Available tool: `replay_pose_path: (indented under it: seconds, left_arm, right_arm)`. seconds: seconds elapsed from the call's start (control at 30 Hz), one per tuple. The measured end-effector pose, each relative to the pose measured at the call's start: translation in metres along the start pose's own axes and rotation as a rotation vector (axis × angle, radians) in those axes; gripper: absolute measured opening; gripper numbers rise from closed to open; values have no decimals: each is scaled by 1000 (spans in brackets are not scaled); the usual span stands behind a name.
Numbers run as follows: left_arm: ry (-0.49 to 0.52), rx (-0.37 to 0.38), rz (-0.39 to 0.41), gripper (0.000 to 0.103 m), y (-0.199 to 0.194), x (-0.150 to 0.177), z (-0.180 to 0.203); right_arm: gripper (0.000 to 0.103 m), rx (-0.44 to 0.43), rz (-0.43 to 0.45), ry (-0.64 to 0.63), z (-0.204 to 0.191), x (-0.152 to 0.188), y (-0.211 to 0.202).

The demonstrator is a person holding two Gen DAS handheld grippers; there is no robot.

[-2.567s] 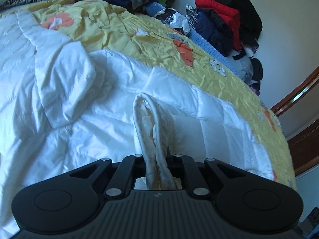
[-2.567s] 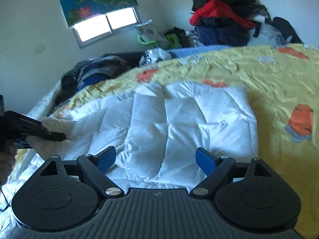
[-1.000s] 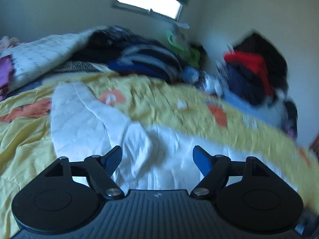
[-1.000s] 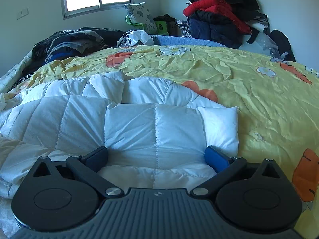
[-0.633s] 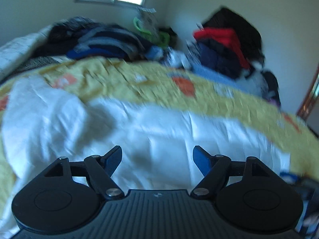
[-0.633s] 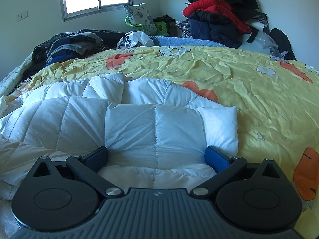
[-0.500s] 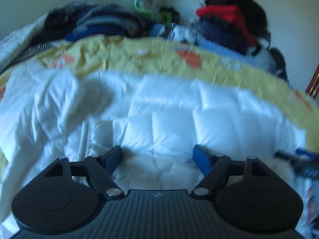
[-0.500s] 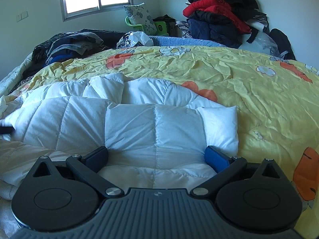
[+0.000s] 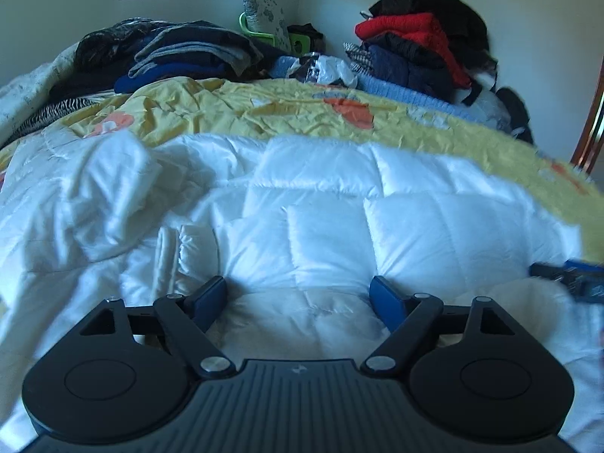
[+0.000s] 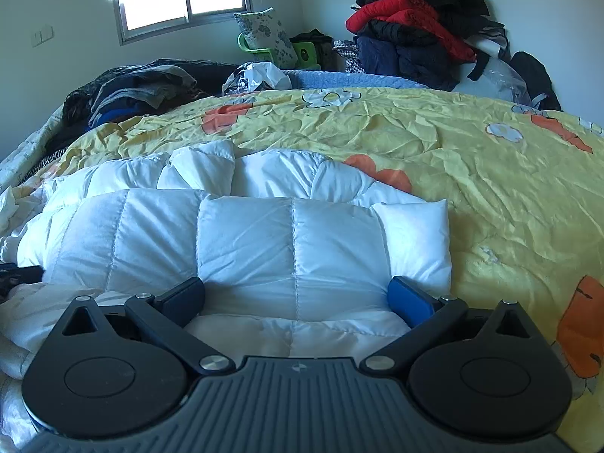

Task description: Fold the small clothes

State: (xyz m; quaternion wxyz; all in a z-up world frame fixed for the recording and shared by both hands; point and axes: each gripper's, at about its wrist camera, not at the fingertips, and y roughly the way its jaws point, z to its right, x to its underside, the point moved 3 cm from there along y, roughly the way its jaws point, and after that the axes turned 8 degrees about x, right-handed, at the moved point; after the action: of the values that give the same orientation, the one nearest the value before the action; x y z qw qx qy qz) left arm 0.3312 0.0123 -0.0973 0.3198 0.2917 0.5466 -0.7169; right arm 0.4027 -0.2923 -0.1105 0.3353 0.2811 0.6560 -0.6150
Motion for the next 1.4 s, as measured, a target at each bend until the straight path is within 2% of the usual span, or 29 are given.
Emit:
replay_pose_path:
  seconds: [0.07, 0.13, 0.2, 0.27, 0.33, 0.43, 0.5, 0.57, 0.67, 0.8, 0.87, 0.93, 0.97, 1.07, 1.13, 1.2, 1.33, 1.4]
  left_arm:
    - [-29, 54, 60, 84, -26, -9, -12]
    - [-68, 87, 160, 86, -55, -26, -35]
    - [-146, 59, 261, 89, -77, -48, -73]
    - [-303, 21, 337, 95, -87, -71, -128]
    - [-515, -6, 386, 96, -86, -86, -194]
    - [-791, -30, 384, 96, -67, -97, -289]
    - [-908, -7, 368, 96, -50, -100, -338]
    - [-970, -22, 361, 96, -37, -101, -371]
    - [-987, -28, 327, 96, -18, -101, -397]
    - [-963, -12, 273, 95, 11, -99, -408]
    - [-940, -35, 259, 82, 23, -100, -408]
    - [-931, -57, 231, 37, 33, -100, -411]
    - [-929, -70, 216, 32, 37, -98, -412]
    - [-905, -94, 209, 28, 41, -98, -408]
    - [-878, -92, 218, 13, 39, -100, -402]
    - [-843, -96, 229, 9, 34, -105, -394]
    - [-761, -110, 256, 7, 15, -125, -373]
    - [-666, -144, 291, 6, 0, -143, -350]
  right_arm:
    - [99, -1, 2, 5, 0, 0, -1]
    - [99, 0, 3, 7, 0, 0, -1]
    - [99, 1, 4, 5, 1, 0, -1]
    - [99, 1, 3, 5, 1, 0, -1]
    - [100, 1, 4, 5, 1, 0, -1]
    - [100, -1, 4, 7, 1, 0, -1]
    - [100, -2, 5, 9, 2, 0, -1]
    - [100, -2, 5, 10, 2, 0, -1]
    - [100, 0, 4, 10, 2, 0, -1]
    - [100, 5, 4, 9, 2, 0, 0]
    - [100, 5, 5, 10, 2, -1, 1]
    - [100, 4, 5, 12, 3, -1, 1]
    - [100, 3, 5, 13, 3, -1, 1]
    - [100, -3, 6, 22, 4, -1, 1]
    - [100, -5, 8, 26, 5, -1, 1]
    - [100, -8, 9, 33, 5, -1, 1]
    - [100, -14, 11, 42, 6, -1, 0]
    - [100, -17, 12, 47, 7, -1, 0]
